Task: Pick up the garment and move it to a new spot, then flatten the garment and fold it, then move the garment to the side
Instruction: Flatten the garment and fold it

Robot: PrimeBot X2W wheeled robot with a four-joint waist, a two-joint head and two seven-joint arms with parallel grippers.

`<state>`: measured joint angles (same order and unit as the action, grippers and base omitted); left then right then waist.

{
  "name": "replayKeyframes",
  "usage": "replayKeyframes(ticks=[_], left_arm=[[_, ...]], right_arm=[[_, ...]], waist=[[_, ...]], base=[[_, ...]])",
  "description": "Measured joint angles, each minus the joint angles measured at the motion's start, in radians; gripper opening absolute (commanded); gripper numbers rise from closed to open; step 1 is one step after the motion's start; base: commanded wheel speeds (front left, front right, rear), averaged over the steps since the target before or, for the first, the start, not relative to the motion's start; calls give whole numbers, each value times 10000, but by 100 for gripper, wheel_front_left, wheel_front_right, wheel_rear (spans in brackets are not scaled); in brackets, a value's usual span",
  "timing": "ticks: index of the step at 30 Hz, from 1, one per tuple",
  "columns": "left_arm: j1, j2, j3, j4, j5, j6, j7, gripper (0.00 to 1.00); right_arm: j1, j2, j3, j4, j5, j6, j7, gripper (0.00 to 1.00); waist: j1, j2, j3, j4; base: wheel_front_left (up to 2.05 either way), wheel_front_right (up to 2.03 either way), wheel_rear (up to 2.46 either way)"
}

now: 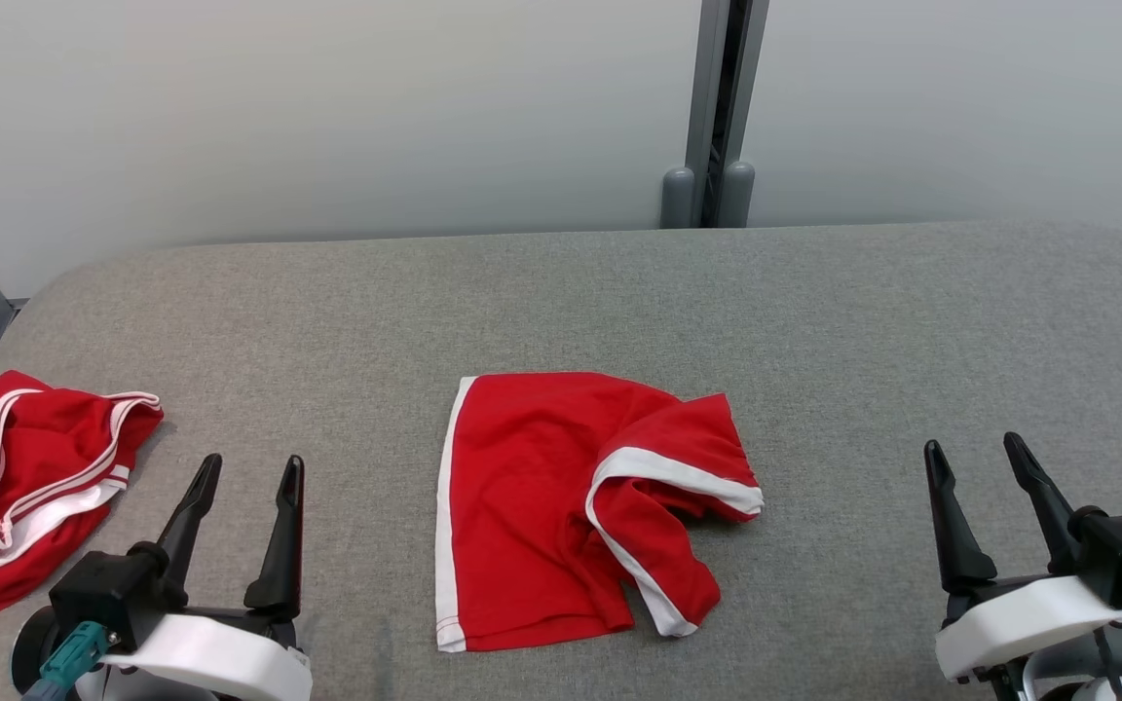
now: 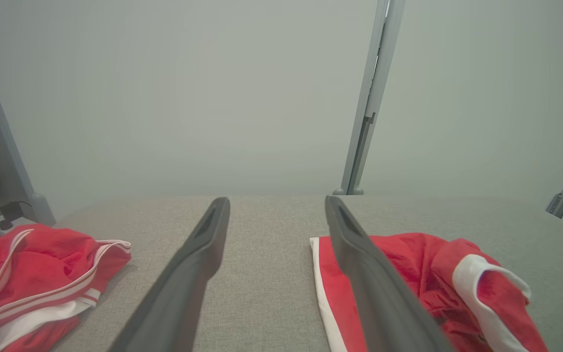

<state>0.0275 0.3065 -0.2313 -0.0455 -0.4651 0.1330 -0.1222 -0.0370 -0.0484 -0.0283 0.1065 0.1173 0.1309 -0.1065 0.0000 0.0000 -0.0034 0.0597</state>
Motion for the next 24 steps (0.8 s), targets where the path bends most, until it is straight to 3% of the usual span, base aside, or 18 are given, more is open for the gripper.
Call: replayKeyframes(ticks=[15,20,24], left_arm=[[-96,-29,-267,-151,-31,67,201,100],[-522,-192,-1070,-483,-33,-387,794,100],[-845,-558,-2138,-489,-65,-991,1450,100]], right_arm=[[-20,0,-31,50,42,0,-8,100],[-180,0,-21,-31,0,0,6,100],[-371,0,25,-77,-48,0,17,100]], waist=[[0,0,79,20],[0,0,377,62],[0,0,701,74]], base=[[0,0,0],[0,0,0],[0,0,0]])
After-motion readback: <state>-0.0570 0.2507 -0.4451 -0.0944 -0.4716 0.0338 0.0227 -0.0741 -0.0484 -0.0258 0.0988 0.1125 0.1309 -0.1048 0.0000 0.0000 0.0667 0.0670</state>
